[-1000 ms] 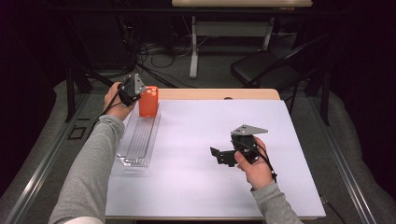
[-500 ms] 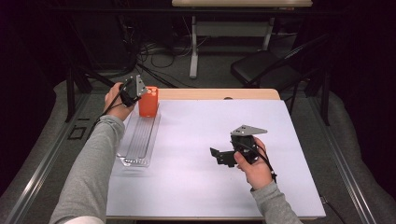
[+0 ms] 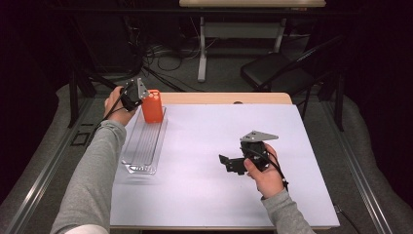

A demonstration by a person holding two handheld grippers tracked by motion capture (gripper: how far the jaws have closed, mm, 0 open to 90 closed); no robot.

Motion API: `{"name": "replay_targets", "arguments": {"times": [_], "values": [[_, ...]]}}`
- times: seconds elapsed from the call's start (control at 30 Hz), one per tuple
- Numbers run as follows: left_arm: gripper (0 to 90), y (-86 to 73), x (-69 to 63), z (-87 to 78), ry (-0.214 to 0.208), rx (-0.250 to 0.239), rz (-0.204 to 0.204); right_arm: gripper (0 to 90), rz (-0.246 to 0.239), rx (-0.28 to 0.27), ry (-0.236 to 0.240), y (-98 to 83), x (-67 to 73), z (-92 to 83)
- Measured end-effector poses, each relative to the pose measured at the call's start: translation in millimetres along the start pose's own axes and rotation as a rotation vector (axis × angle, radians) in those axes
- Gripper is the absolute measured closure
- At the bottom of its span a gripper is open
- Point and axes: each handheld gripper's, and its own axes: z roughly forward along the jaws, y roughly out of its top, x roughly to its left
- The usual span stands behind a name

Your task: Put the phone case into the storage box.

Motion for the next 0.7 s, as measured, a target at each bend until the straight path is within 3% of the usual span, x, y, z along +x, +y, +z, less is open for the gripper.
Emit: {"name": "replay_targets", "arguments": {"times": [0.2, 0.7], "values": [[75.9, -6.7, 2.7, 1.3, -0.002, 0.0, -0.044, 7.0, -0.001, 0.006, 0.002, -0.5, -0.1, 0.6], [71.2, -4.1, 0.6, 2.6, -0.004, 0.001, -0.053, 7.0, 0.003, 0.009, 0.001, -1.4, 0.3, 1.8]]}}
